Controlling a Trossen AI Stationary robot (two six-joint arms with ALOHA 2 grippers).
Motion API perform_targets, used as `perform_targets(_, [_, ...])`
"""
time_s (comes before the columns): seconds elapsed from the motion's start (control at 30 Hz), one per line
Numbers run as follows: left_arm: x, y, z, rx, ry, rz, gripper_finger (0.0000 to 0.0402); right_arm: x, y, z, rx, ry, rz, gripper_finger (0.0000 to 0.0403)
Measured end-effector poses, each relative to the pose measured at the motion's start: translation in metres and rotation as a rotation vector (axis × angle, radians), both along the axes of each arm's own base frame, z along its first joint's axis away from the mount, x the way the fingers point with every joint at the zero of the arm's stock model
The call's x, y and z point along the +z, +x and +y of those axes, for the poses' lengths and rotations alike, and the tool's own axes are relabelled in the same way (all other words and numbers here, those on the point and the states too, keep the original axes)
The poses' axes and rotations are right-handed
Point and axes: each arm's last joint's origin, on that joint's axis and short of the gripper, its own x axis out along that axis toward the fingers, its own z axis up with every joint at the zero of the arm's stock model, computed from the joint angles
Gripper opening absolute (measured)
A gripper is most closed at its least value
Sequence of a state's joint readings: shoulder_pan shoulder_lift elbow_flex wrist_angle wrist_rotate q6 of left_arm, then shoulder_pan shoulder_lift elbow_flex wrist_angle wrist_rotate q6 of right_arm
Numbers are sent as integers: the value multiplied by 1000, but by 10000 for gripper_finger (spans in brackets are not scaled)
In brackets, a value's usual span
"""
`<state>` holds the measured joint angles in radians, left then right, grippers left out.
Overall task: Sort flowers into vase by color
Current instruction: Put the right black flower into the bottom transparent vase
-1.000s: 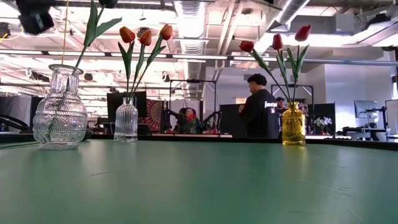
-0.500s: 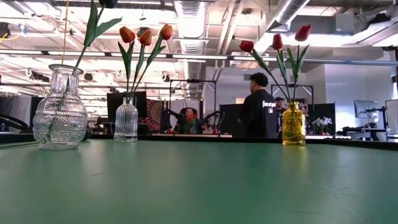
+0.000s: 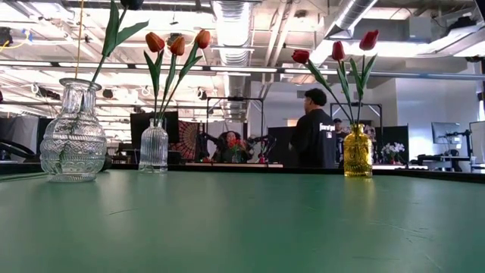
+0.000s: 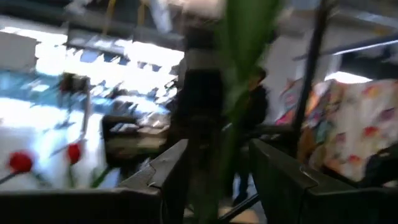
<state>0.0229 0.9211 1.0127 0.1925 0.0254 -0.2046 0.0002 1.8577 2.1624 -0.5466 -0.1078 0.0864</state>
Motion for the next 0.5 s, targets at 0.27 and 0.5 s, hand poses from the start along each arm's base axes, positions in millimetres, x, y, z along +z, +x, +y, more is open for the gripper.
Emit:
perform_targets(0.27, [1,-2,2,29,3,32,153,1,1,0,-2,0,-9,17])
perform_targets(0.5, [1,-2,2,31,6,32,125,1,0,-1,-2,-4,-11,18])
